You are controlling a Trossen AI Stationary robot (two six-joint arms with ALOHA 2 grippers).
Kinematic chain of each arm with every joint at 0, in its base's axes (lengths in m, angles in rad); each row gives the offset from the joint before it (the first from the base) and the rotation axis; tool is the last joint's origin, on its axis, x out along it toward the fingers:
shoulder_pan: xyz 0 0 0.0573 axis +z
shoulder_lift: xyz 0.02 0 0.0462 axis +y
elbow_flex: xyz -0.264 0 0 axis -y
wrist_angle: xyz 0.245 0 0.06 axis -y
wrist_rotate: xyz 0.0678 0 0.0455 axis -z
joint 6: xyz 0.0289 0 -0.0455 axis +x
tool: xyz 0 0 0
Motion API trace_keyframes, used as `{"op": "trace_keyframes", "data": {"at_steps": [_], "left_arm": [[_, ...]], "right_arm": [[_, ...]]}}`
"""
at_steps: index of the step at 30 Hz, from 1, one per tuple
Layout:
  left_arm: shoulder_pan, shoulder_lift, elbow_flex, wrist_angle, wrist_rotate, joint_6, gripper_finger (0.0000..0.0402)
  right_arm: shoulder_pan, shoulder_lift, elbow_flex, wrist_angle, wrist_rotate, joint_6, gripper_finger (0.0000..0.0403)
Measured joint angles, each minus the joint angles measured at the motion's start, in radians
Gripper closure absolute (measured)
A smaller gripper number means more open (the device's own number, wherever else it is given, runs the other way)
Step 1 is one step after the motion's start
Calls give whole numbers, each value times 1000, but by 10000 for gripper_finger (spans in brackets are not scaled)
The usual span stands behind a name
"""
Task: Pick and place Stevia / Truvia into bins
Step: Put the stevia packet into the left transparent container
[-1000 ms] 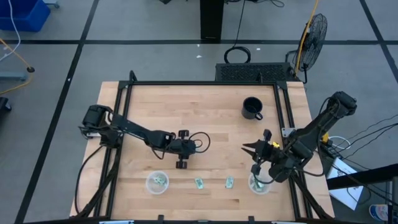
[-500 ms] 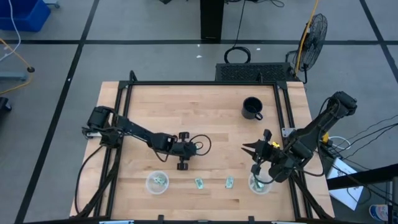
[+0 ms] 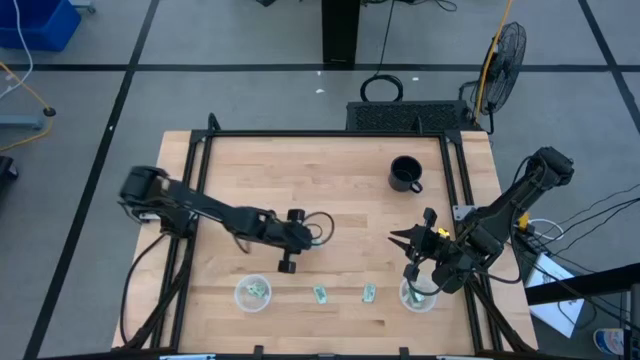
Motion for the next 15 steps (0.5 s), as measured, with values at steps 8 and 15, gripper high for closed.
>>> {"op": "trace_keyframes", "data": {"at_steps": [8, 15], "left_arm": [[-126, -299, 1, -246, 117, -121, 400], [-328, -402, 1, -383, 300, -402, 400]], "right_arm": [[0, 0, -3, 2, 1, 0, 344], [-2, 0, -79, 78, 2, -59, 344]]}}
